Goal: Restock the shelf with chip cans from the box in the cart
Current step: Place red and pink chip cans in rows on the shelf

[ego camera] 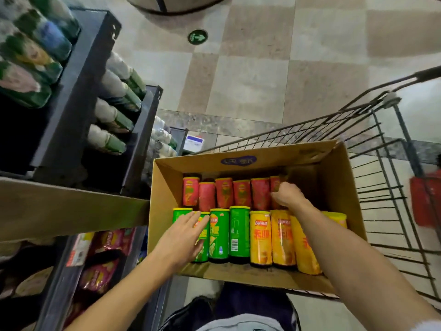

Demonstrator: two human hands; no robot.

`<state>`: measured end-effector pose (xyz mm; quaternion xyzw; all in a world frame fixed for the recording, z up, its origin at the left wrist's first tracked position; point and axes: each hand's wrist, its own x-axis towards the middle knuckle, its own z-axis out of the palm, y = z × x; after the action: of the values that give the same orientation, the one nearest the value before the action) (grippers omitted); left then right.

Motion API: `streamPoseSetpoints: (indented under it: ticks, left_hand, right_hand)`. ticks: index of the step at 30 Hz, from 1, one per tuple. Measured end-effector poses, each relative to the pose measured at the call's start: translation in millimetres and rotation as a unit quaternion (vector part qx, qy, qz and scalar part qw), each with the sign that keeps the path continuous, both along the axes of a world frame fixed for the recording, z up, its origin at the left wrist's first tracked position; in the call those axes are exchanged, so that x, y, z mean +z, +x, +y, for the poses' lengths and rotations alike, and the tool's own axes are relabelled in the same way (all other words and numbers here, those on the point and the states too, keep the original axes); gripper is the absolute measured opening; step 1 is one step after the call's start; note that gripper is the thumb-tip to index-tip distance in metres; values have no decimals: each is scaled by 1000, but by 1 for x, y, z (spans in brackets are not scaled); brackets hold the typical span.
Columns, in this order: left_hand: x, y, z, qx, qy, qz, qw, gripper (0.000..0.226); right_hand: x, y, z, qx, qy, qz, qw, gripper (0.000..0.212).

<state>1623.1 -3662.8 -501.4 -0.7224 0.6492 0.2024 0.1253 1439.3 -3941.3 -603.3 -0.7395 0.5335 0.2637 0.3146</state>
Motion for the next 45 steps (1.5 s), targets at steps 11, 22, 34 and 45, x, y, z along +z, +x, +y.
streamPoseSetpoints:
  ticks: [11,22,34,45]
  left_hand:
    - [-14,15,-30,43,-11,27,999,72]
    - [-70,-14,-139,10,96,76,992,64]
    - [-129,-56,-215,100,178,124,971,38]
    - [-149,-86,-227,322,195,217,901,41]
  right_hand:
    - [-20,-8,-27,-77,92,50,992,48]
    - [90,-70,-5,-226,-72,-255,937,74]
    - [138,-123,81,-345,-66,-341,872,73]
    - [128,-143,82,-352,-53,-327,875,70]
